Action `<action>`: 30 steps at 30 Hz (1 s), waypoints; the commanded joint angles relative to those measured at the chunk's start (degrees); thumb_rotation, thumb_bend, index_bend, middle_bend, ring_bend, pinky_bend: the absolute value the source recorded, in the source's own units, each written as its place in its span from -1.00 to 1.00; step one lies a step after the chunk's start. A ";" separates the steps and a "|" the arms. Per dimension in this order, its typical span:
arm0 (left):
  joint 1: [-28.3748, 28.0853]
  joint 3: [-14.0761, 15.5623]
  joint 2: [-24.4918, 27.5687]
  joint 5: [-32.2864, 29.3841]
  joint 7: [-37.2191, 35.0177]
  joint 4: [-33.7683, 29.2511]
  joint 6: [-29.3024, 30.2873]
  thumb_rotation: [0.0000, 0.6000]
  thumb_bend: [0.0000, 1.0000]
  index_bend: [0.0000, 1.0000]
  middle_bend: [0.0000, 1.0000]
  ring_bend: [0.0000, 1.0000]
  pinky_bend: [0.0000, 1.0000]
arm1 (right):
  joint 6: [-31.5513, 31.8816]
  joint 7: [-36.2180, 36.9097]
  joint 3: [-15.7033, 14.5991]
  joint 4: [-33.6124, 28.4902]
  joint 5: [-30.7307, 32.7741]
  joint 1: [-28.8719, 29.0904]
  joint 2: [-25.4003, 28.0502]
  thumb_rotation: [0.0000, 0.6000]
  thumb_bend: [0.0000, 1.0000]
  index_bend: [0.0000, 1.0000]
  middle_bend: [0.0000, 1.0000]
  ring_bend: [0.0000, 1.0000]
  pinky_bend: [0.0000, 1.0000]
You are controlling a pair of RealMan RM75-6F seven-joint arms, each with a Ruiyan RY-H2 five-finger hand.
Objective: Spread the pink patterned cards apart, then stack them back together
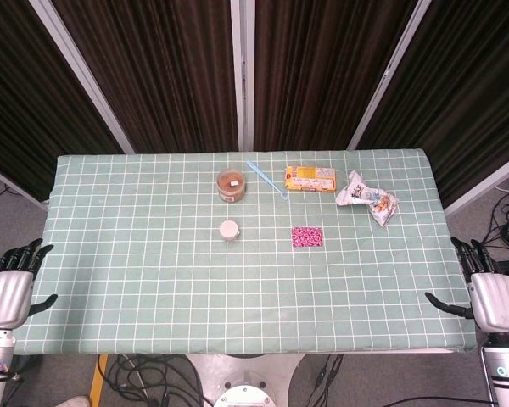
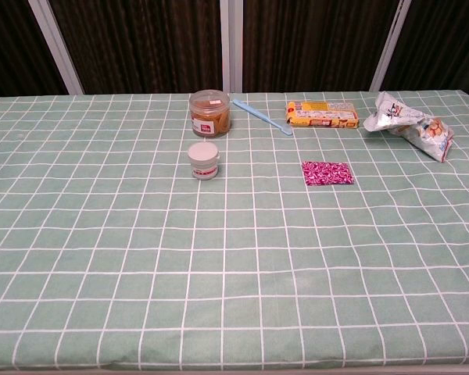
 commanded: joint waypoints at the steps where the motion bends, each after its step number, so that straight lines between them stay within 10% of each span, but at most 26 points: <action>1: -0.01 0.01 -0.01 0.03 0.09 -0.05 -0.01 1.00 -0.82 -0.57 -0.57 -0.64 -0.62 | -0.03 0.08 0.00 0.07 -0.02 0.03 -0.03 0.39 -0.91 -0.86 -0.73 -0.87 -0.52; 20: 0.29 -0.01 0.50 0.24 0.98 -1.21 0.62 1.00 -0.82 -0.57 -0.57 -0.64 -0.62 | -1.61 1.62 -0.52 -0.05 -1.81 1.35 0.30 0.39 -0.91 -0.85 -0.73 -0.87 -0.52; 30: 0.33 0.00 0.31 0.86 0.62 -0.85 1.10 1.00 -0.82 -0.57 -0.57 -0.64 -0.62 | -16.46 -0.83 2.02 0.08 0.09 12.06 -2.23 0.26 -0.69 -0.80 -0.83 -0.96 -0.65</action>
